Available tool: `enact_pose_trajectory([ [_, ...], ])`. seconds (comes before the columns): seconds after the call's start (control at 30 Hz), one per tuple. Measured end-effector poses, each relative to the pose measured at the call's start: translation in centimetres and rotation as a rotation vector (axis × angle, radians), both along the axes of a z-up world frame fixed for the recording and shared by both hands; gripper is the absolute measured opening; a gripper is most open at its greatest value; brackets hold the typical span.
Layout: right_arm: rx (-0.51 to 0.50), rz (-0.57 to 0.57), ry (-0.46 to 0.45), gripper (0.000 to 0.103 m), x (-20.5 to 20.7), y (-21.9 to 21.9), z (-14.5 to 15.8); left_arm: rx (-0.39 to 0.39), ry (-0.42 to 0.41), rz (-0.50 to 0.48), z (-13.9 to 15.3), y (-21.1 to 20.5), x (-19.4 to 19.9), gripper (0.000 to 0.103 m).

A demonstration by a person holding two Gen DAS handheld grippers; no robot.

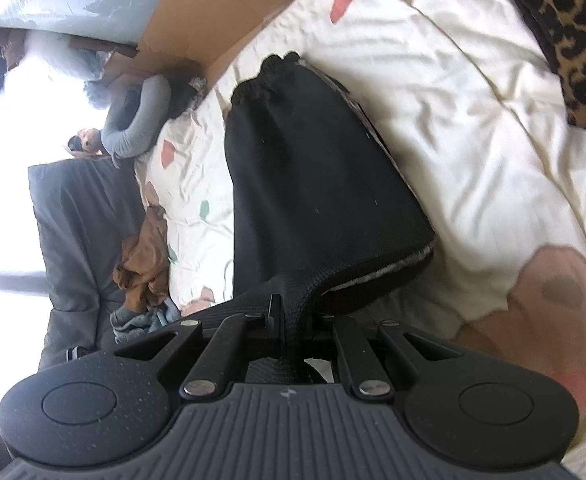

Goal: Fold clothes
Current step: 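Lift the leg hem with both grippers and fold it toward the waistband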

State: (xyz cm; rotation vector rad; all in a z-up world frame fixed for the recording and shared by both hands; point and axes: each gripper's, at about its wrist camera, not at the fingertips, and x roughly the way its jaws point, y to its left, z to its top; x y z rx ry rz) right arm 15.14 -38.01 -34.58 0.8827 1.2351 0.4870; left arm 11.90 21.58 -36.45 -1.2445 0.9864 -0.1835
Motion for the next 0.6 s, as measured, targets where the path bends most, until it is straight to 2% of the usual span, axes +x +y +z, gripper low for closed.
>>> enact_pose_trajectory([
  [0.2, -0.005, -0.018, -0.036, 0.002, 2.7, 0.6, -0.2, 0.015, -0.040, 0.006, -0.3, 0.7, 3.1, 0.005],
  [0.6, -0.055, -0.004, -0.059, 0.003, 7.2, 1.9, -2.2, 0.039, -0.027, -0.011, -3.3, 2.4, 7.9, 0.005],
])
